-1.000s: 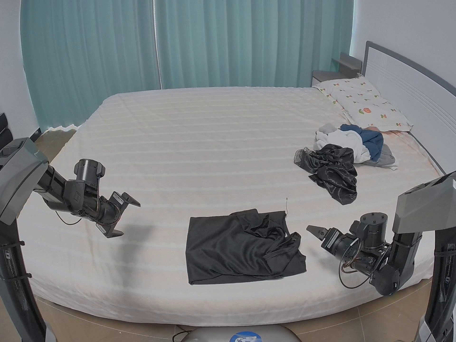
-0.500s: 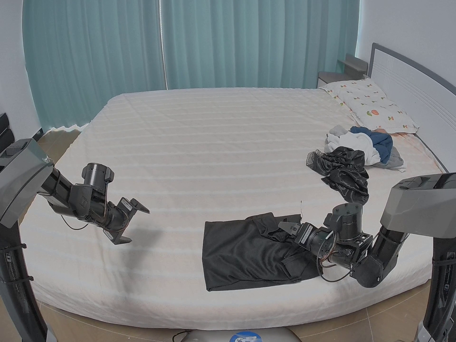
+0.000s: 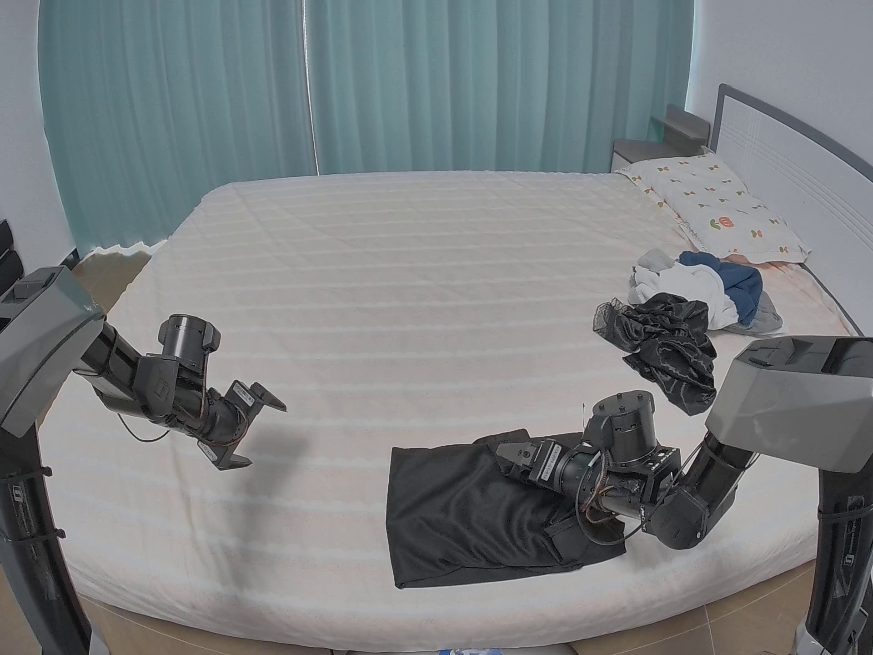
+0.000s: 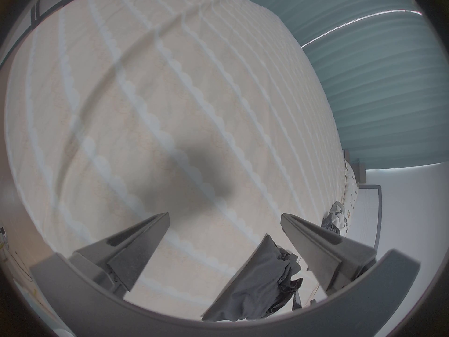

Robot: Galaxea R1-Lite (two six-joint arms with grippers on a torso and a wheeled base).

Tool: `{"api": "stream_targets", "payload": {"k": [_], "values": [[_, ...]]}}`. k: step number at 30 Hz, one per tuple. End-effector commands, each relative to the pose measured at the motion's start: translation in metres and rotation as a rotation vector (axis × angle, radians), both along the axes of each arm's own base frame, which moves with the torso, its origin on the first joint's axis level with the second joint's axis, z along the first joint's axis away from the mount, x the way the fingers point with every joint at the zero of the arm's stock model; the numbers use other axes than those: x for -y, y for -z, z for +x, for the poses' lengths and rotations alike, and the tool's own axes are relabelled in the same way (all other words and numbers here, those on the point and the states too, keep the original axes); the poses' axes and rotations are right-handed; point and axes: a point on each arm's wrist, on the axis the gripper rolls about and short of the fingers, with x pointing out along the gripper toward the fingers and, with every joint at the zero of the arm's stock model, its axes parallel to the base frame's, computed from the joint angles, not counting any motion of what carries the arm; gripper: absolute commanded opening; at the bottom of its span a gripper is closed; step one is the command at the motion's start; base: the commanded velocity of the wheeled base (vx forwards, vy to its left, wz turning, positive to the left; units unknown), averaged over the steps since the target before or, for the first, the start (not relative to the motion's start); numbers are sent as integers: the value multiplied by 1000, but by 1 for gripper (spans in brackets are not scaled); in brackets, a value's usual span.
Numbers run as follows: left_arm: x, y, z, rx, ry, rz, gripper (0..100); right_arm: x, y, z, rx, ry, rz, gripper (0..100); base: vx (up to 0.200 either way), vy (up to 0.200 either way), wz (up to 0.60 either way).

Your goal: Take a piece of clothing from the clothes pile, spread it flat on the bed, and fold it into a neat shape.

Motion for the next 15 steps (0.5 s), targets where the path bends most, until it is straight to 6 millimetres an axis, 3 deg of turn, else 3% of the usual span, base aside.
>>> {"api": "stream_targets", "payload": {"k": [1,8,15], "values": [[0,1,0,-2,0,0,100,-3,0,-3,-12,-11,-7,100,0,0,0],[1,1,1,-2,2,0,100,3,5,-16,-62,-18,-38,100,0,0,0],[4,4,1,-6,-13,34,100,-8,16,-10,-107,-35,-69,100,0,0,0]]}}
